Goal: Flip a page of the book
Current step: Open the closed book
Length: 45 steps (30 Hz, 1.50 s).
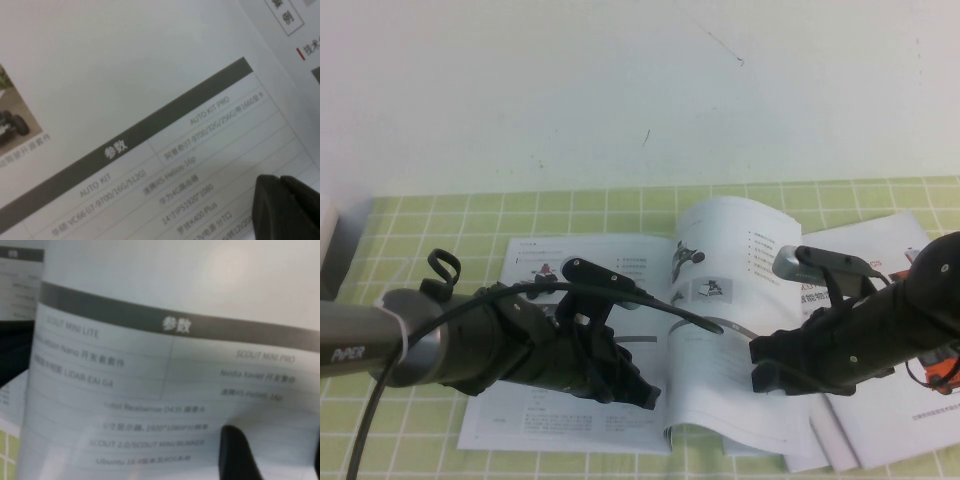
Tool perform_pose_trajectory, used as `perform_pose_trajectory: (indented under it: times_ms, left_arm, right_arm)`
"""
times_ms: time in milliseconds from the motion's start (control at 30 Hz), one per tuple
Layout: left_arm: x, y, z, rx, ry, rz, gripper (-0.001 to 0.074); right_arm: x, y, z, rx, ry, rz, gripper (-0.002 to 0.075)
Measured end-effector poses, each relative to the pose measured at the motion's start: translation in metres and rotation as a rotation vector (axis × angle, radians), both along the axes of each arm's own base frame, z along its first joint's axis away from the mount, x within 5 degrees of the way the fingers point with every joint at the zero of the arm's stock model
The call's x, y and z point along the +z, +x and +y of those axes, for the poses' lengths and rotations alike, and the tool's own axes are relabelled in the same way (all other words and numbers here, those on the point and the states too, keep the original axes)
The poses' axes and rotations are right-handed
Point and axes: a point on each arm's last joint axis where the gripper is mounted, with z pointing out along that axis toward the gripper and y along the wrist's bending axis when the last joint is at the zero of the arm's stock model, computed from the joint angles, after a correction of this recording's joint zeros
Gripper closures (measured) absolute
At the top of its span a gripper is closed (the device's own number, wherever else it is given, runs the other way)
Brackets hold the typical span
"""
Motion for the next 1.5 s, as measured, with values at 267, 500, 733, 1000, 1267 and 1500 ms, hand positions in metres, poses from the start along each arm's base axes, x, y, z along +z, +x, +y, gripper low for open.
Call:
perform_pose_trajectory:
  times_ms: [267,500,733,1000,1267,1500]
  left_arm:
    - [0.000,0.000,0.000,0.000,0.000,0.000,0.0739]
    - [0.000,0.000,0.000,0.000,0.000,0.000,0.0739]
    - [0.000,0.000,0.000,0.002,0.000,0.000,0.0739]
    - [0.000,0.000,0.000,0.002,0.000,0.000,0.0739]
    - [0.000,0.000,0.000,0.002,0.000,0.000,0.0739]
    - [0.005,0.002,0.001,0.018,0.003,-0.030,0.0739]
  right_arm:
    - [0.002,0.002,0.005,0.019,0.057,-0.031,0.0411]
    - [0.006,0.002,0.005,0.036,0.060,-0.056,0.0412]
    - [0.022,0.008,-0.003,-0.002,0.078,-0.127,0.0412]
    - [0.028,0.005,0.012,0.056,0.169,-0.176,0.0412]
    - [0.035,0.010,0.017,0.054,0.248,-0.255,0.0412]
    - [0.036,0.010,0.017,0.075,0.248,-0.280,0.0419]
